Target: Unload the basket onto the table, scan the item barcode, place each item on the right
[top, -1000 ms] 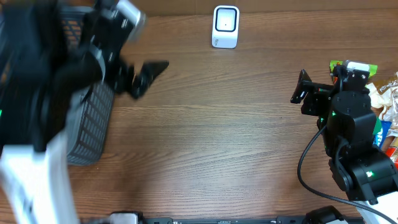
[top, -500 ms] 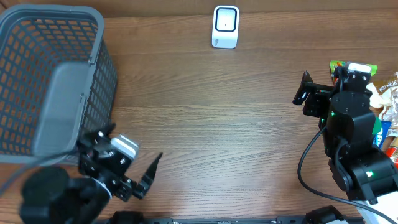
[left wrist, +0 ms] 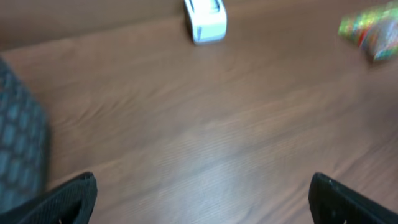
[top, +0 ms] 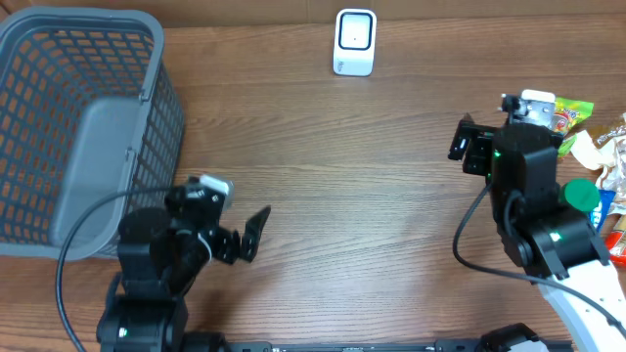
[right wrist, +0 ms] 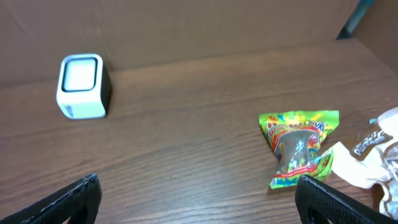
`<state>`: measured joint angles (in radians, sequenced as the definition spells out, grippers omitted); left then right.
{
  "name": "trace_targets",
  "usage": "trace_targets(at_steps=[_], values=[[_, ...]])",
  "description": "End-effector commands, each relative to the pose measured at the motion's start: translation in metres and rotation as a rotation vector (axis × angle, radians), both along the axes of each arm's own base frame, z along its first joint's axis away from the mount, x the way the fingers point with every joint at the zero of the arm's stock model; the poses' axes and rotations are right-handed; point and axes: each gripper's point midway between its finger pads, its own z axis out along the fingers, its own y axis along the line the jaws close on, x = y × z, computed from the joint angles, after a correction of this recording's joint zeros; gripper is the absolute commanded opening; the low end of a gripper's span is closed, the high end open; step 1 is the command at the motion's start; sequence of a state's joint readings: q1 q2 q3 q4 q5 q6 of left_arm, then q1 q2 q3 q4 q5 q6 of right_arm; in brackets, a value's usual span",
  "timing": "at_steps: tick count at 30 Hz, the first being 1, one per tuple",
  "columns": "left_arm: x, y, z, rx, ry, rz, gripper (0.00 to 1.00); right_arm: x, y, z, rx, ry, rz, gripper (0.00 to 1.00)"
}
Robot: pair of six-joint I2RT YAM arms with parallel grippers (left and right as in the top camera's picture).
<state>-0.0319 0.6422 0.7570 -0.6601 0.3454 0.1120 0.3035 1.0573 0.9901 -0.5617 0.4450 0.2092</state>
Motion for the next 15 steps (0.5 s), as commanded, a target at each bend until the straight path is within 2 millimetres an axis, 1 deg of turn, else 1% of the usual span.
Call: trace_targets(at_steps=[1, 2, 4, 7, 9, 13, 15], values=[[0.007, -0.019, 0.019, -0.286, 0.045, 0.026, 1.00, 0.007, 0.002, -0.002, -0.008, 0.010, -0.002, 1.00], [0.011, -0.022, 0.026, -0.339, 0.037, 0.029, 1.00, 0.008, 0.002, -0.006, -0.011, 0.021, -0.002, 1.00], [0.018, -0.022, 0.031, -0.368, 0.025, 0.040, 1.00, 0.012, 0.004, -0.014, -0.019, 0.047, -0.002, 1.00], [0.016, -0.023, 0.021, -0.369, 0.075, 0.041, 1.00, 0.017, 0.005, -0.027, -0.031, 0.084, -0.002, 1.00], [0.018, -0.023, 0.021, -0.385, 0.084, 0.051, 1.00, 0.019, 0.006, -0.036, -0.039, 0.109, -0.002, 1.00], [0.034, 0.000, 0.003, -0.322, 0.085, 0.197, 1.00, 0.024, 0.007, -0.050, -0.051, 0.149, -0.002, 1.00], [0.042, 0.005, -0.004, -0.303, 0.070, 0.217, 1.00, 0.026, 0.008, -0.056, -0.057, 0.168, -0.002, 1.00]])
